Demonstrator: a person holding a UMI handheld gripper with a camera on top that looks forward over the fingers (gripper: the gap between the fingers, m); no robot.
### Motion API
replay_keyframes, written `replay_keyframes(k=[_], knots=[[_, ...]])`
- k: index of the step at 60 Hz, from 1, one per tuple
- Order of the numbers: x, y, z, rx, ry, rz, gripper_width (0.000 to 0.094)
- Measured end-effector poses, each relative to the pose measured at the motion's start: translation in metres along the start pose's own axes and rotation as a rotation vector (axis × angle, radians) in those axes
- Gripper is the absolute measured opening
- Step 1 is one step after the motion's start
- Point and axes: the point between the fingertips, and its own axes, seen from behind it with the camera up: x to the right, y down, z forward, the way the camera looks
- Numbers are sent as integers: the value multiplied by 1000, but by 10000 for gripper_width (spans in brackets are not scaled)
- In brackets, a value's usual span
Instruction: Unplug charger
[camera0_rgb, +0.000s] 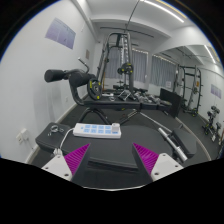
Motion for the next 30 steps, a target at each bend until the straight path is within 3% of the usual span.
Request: replay_keyframes(k=[20,30], knots=[[25,2,114,102,-2,9,854],[21,4,196,110,-10,15,849]])
